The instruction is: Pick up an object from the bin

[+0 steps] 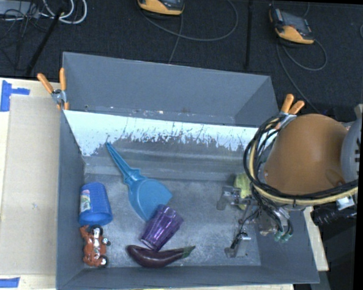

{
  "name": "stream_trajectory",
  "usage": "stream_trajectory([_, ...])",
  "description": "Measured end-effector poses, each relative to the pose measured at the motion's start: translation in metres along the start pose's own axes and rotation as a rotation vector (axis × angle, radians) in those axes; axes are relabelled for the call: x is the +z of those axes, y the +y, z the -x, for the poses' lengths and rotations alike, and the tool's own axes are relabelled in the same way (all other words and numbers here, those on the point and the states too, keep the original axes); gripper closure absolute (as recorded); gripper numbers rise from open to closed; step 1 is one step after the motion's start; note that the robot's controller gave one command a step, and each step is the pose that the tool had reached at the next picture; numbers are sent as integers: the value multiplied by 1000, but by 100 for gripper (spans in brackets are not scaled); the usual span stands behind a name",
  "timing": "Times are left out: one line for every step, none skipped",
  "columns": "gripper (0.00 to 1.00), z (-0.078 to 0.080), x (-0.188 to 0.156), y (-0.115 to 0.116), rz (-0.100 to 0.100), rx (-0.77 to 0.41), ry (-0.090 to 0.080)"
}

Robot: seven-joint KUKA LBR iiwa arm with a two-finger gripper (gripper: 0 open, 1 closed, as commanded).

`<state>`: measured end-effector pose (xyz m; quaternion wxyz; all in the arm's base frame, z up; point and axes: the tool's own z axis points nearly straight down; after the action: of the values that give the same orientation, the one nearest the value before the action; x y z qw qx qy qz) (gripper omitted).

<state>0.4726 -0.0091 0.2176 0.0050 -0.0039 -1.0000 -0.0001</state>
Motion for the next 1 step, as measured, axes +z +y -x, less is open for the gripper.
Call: stream_trajectory([0,1,-4,0,0,0,-9])
